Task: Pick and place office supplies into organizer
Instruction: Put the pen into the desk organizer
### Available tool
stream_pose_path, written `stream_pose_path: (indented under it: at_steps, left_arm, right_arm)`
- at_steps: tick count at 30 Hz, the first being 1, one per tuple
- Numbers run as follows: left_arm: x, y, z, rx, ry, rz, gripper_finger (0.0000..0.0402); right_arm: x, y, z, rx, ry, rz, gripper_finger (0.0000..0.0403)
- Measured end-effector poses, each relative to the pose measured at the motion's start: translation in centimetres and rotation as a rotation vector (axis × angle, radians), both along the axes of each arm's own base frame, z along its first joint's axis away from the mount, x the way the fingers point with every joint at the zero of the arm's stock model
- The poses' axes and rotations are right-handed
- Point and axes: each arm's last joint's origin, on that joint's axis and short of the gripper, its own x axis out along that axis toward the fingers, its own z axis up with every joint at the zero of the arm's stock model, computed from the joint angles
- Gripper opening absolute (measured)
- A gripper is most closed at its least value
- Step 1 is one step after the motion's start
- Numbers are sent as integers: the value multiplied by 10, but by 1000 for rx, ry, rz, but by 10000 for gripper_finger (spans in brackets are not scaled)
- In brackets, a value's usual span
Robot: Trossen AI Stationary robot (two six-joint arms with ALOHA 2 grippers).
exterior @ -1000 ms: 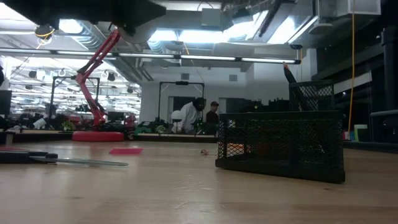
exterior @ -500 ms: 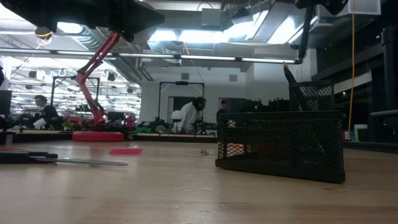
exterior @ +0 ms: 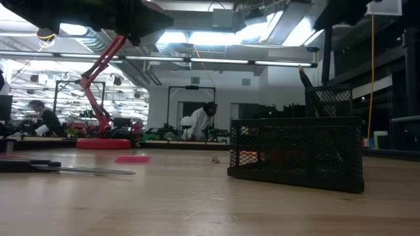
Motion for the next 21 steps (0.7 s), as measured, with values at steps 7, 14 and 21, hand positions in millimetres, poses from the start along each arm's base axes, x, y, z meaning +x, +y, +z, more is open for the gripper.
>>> stream_pose_path:
  at_steps: [7,14,21]
  left_arm:
    - [0,0,-3,-10,25,0,2]
    - [0,0,-5,-24,51,-1,1]
    - [0,0,-6,-20,53,-1,2]
  right_arm:
    - [12,-3,-24,0,87,-56,27]
    - [15,-2,-41,65,60,-120,27]
    - [11,-4,-66,91,58,-152,27]
